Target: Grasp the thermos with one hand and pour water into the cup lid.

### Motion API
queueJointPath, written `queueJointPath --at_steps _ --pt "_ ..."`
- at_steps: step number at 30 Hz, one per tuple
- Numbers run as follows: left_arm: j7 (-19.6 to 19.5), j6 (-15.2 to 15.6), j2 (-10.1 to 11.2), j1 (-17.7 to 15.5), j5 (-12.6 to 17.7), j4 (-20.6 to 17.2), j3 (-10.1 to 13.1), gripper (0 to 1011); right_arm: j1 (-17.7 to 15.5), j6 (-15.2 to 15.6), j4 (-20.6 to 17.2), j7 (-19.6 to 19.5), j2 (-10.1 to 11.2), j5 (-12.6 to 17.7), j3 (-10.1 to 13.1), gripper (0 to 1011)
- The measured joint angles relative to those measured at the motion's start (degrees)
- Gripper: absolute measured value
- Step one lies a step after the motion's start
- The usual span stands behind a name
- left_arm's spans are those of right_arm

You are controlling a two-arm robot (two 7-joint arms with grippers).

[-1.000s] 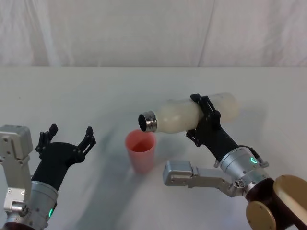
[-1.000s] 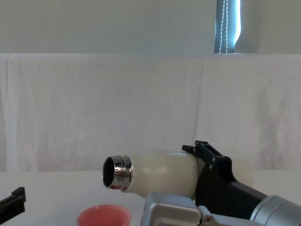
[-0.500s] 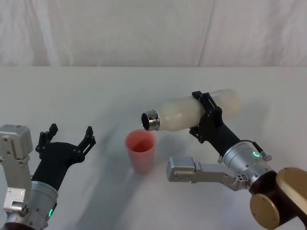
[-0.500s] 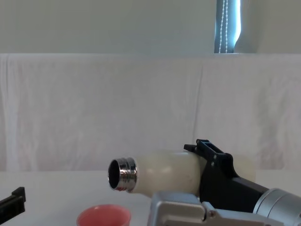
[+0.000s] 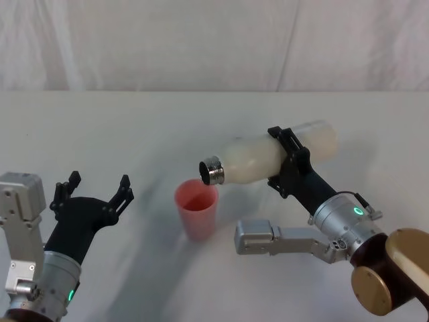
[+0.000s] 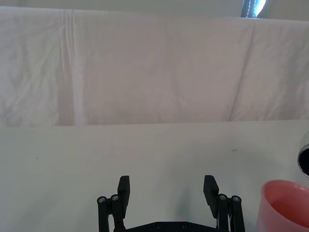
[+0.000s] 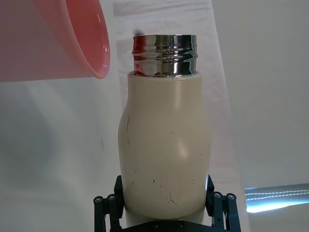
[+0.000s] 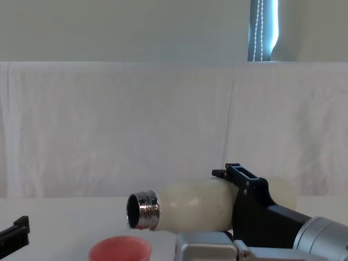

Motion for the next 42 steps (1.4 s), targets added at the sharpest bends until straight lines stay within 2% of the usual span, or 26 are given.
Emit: queueJointPath --at_steps 9,42 --pt "0.0 0.0 0.0 0.0 0.0 0.0 0.0 1001 0.49 0.81 -0.15 0.01 0.56 -1.64 -0.93 947" --pt "0.0 0.0 0.0 0.0 0.0 0.0 0.0 1001 1.06 1.39 -1.1 0.36 1.35 -2.31 -1.32 947"
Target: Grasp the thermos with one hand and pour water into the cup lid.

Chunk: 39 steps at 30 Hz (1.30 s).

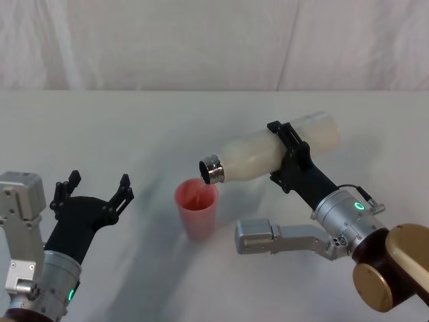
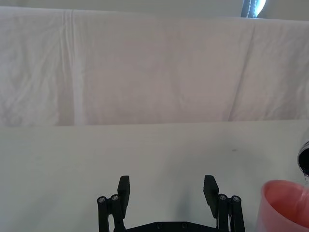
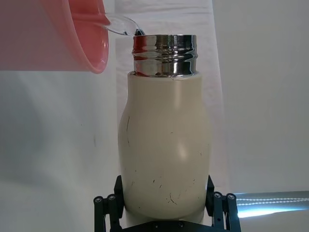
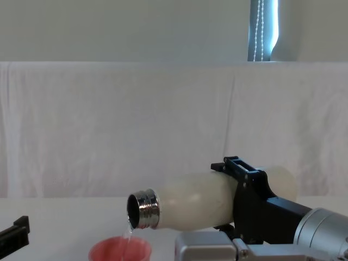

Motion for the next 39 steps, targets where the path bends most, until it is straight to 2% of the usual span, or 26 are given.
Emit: queueJointPath --at_steps 24,33,39 --pt "0.0 0.0 0.0 0.0 0.0 0.0 0.0 1001 0.01 0.32 0.21 0.06 -0.22 -0.01 -0.11 947" --pt "0.0 0.0 0.0 0.0 0.0 0.0 0.0 1001 -0.49 -0.02 -0.19 0.02 -0.53 1.44 0.49 947" --pt "0.0 0.0 0.0 0.0 0.0 0.0 0.0 1001 -1.32 -0.51 -1.1 0.74 -0.92 3.97 1.75 947"
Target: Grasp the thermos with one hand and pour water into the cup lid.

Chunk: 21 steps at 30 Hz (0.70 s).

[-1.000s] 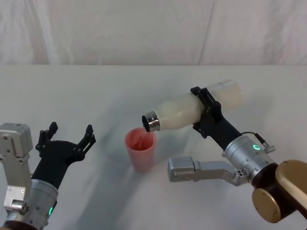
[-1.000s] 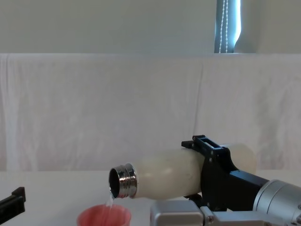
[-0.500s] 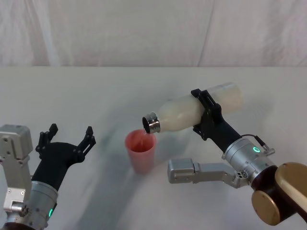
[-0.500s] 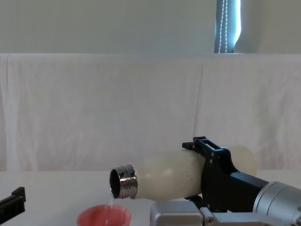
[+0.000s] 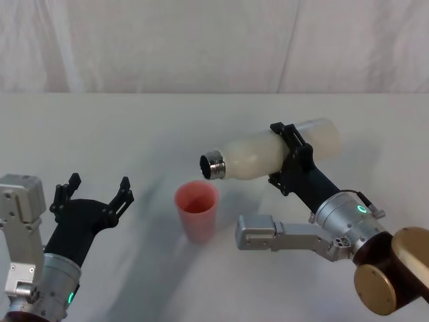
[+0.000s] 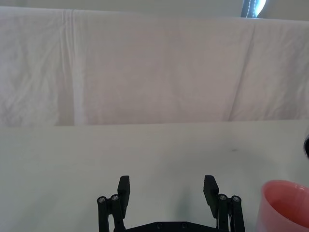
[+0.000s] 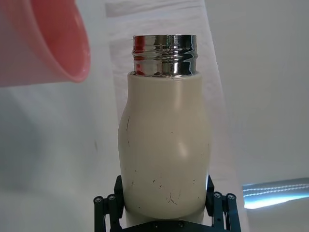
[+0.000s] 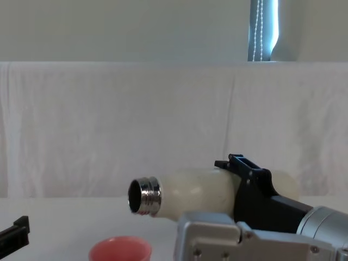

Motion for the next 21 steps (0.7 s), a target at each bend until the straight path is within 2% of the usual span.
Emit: queueJointPath --at_steps 11,21 --pt "0.0 0.0 0.0 0.0 0.0 0.0 0.0 1001 -2.68 -1.31 -2.73 1.62 -0.84 6.52 3.55 947" --pt "0.0 0.0 0.0 0.0 0.0 0.0 0.0 1001 -4.84 -1.73 -5.7 3.35 -1.22 10.44 6.08 947"
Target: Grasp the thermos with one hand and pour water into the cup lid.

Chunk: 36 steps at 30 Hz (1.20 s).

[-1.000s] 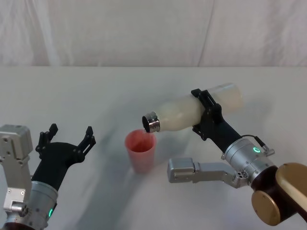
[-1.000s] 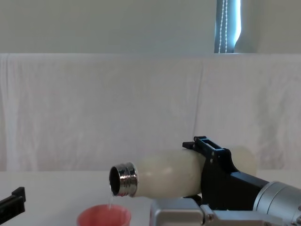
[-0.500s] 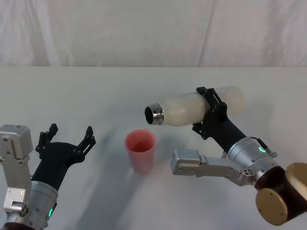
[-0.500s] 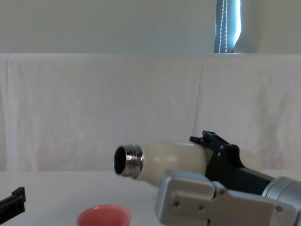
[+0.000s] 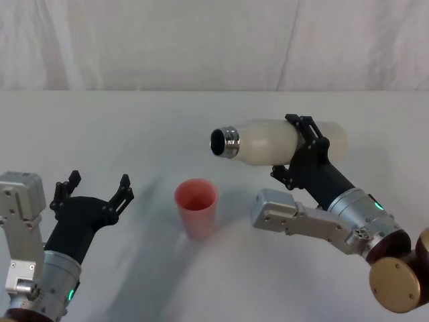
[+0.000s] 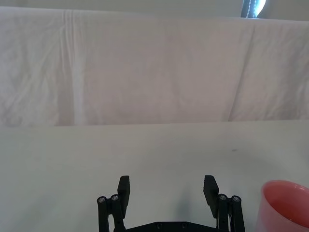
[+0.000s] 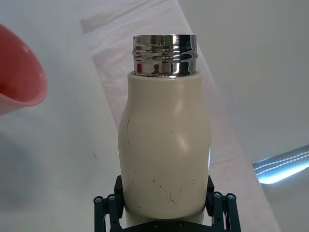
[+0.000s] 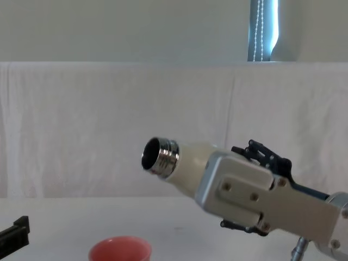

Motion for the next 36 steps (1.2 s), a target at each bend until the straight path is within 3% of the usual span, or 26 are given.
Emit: queueJointPath --at_steps 25,36 --pt "0.0 0.0 0.0 0.0 0.0 0.0 0.0 1001 -3.19 -0.27 -3.39 4.4 -2.41 10.28 5.5 947" --pt "0.0 0.0 0.0 0.0 0.0 0.0 0.0 1001 -4.23 0.51 -4.24 5.02 -3.14 12.61 7.13 947"
